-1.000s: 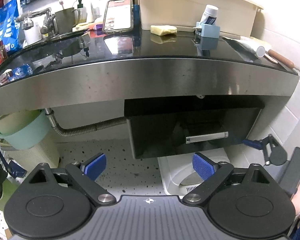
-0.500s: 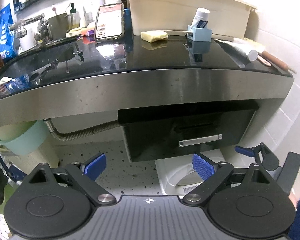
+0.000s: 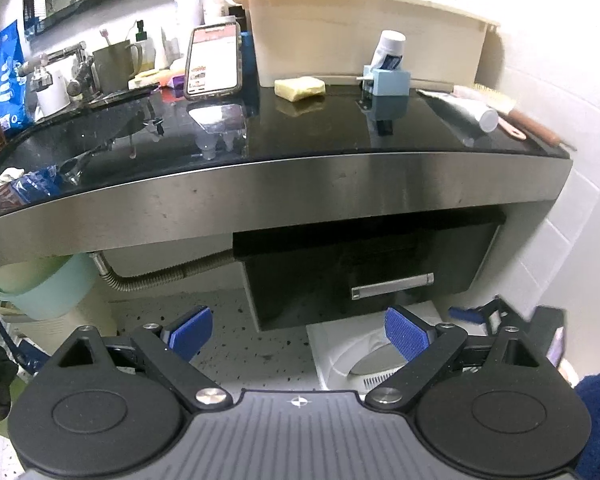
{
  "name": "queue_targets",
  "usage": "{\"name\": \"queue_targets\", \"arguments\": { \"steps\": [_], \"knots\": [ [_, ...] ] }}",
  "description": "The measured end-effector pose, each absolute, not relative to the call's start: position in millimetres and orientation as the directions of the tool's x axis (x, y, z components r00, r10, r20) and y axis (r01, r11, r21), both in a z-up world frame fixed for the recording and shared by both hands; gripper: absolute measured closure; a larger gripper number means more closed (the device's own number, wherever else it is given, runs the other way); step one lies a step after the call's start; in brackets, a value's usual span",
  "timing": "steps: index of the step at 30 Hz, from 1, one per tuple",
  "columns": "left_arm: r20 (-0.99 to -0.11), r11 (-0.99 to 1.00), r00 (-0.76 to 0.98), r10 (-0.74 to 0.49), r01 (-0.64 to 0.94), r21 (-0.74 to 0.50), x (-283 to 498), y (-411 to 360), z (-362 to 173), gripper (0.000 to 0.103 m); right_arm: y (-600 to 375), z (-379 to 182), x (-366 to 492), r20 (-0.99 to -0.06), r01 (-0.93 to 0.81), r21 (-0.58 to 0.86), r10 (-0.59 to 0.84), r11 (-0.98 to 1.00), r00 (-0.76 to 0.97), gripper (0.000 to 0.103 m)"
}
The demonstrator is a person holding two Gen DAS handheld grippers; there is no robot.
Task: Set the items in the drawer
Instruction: 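Move the right tool down toward the drawer's silver bar handle, then close the right tool's fingers around the silver drawer handle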
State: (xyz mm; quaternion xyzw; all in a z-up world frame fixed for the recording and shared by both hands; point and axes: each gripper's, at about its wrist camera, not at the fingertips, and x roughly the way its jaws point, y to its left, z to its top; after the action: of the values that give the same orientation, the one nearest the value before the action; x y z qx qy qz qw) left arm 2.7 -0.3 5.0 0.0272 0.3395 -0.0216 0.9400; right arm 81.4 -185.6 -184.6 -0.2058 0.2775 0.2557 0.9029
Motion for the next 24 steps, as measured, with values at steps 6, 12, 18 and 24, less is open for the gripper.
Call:
{"name": "queue_targets", "arguments": {
  "steps": [6,12,18,24],
  "knots": [
    [-0.632,0.997,0.775,-0.011,0.059,0.054,-4,1,-10,0.009,-160,-191,85,-0.667,-0.656,-0.315,0.332,0.686,0.667,0.0],
    [-0.612,0.998,0.791,-0.002,0.04,0.048,-8,7,-21,0.009,-151,-178,110,-0.686,-0.669,-0.397,0.281,0.628,0.671,0.0],
    [-0.619,0.999,0.785,-0.01,0.031,0.024,-9,15,-28,0.009,-140,-175,138,-0.745,-0.736,-0.457,0.238,0.5,0.624,0.008],
    [-0.626,1.0,0.779,-0.016,0.027,0.008,-8,21,-34,0.009,-120,-185,161,-0.784,-0.781,-0.525,0.165,0.337,0.598,0.009]
  ]
}}
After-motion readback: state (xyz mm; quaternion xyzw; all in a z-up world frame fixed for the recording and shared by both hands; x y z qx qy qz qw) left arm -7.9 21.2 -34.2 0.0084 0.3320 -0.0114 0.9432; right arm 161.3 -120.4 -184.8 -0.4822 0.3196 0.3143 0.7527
